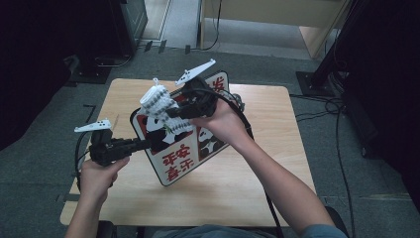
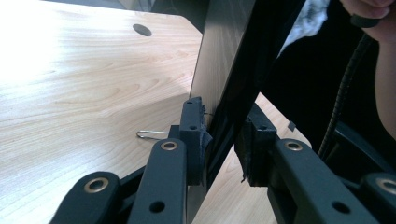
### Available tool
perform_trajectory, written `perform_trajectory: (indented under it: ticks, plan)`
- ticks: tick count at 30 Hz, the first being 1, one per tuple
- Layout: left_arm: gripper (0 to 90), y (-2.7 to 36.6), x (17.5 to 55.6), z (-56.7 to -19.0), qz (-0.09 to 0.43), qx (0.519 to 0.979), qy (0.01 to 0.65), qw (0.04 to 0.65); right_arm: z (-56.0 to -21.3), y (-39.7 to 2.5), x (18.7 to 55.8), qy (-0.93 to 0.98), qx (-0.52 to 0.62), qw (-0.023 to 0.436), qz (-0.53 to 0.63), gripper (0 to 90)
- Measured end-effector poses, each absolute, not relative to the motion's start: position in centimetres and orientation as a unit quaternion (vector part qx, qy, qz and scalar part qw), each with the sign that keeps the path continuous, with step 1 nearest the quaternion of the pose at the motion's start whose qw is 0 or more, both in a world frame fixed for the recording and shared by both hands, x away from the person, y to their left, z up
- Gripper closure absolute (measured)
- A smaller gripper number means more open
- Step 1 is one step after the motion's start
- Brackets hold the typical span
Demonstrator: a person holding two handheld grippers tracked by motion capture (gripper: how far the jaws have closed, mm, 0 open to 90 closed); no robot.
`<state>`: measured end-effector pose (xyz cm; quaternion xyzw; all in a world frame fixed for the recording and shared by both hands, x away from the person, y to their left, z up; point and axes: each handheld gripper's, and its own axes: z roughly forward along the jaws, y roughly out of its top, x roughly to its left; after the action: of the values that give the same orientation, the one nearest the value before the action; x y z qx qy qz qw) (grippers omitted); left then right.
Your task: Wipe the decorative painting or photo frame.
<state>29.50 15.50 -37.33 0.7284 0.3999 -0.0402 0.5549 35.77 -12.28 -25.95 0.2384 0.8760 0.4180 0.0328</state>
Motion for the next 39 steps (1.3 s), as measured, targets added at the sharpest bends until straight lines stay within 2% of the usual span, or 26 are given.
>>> perform_trajectory:
  ticks: [39]
  plan:
    - [74.3, 15.6, 29.6, -37.4, -0.047, 0.728, 0.398, 0.556, -30.9, -12.5, 35.5, 0.888, 0.245, 0.013, 0.39, 78.4]
